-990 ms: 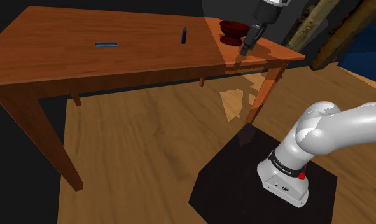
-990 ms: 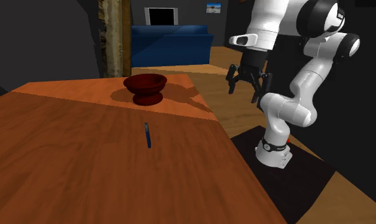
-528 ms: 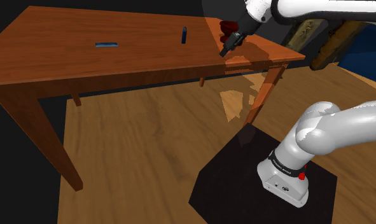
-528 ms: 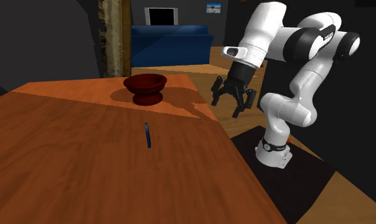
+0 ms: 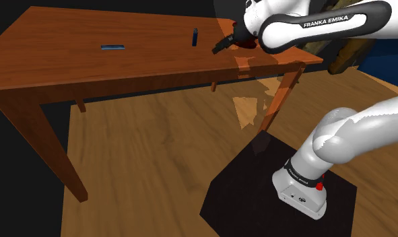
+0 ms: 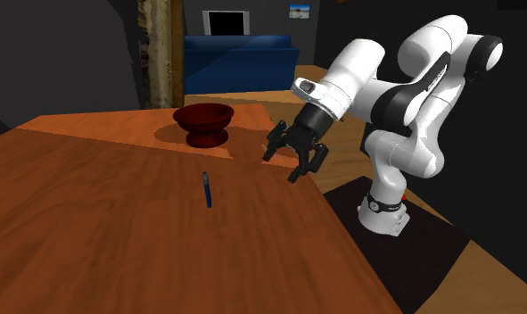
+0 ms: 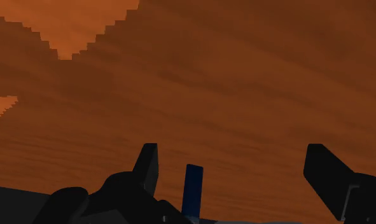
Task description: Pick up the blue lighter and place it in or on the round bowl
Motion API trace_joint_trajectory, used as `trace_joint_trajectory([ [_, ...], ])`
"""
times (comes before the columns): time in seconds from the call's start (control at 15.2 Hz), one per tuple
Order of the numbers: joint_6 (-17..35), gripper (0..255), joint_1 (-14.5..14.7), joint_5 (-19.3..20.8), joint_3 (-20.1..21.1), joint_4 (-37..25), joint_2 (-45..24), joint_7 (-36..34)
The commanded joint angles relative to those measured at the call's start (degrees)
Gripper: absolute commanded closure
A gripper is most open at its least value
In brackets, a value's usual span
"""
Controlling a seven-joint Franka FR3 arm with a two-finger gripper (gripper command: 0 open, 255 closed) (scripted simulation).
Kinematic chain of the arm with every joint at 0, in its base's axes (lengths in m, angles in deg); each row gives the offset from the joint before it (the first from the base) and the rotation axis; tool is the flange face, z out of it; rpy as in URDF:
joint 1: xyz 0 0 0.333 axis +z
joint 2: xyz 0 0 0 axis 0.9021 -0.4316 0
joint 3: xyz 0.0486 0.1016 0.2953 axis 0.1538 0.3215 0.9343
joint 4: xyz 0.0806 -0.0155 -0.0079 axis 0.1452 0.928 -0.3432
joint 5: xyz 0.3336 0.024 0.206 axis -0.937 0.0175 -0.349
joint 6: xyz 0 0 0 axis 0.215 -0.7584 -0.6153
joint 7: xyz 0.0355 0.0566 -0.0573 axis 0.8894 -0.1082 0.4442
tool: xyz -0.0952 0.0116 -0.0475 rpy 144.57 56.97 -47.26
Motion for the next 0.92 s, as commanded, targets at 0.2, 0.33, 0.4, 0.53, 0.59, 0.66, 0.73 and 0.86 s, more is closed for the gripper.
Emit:
trace_joint_trajectory([
  [0.2, 21.15, 0, -0.88, 0.15, 0.41, -2.03, -10.81, -1.06],
  [0.33, 28.53, 0, -1.68, 0.16, 1.04, -4.08, -15.49, -1.53],
  [0.4, 32.0, 0, -2.29, 0.14, 1.56, -5.32, -17.83, -1.77],
  [0.53, 38.51, 0, -4.31, 0.01, 3.4, -8.2, -22.47, -2.21],
  [0.59, 40.78, 0, -5.09, -0.49, 4.23, -9.41, -24.18, -1.95],
  [0.66, 41.0, 0, -5.33, -0.67, 4.52, -10.18, -25.16, -1.78],
  [0.73, 41.2, 0, -5.47, -0.95, 4.73, -10.96, -26.15, -1.51],
  [0.86, 41.56, 0, -5.74, -1.55, 5.15, -12.55, -28.11, -0.91],
])
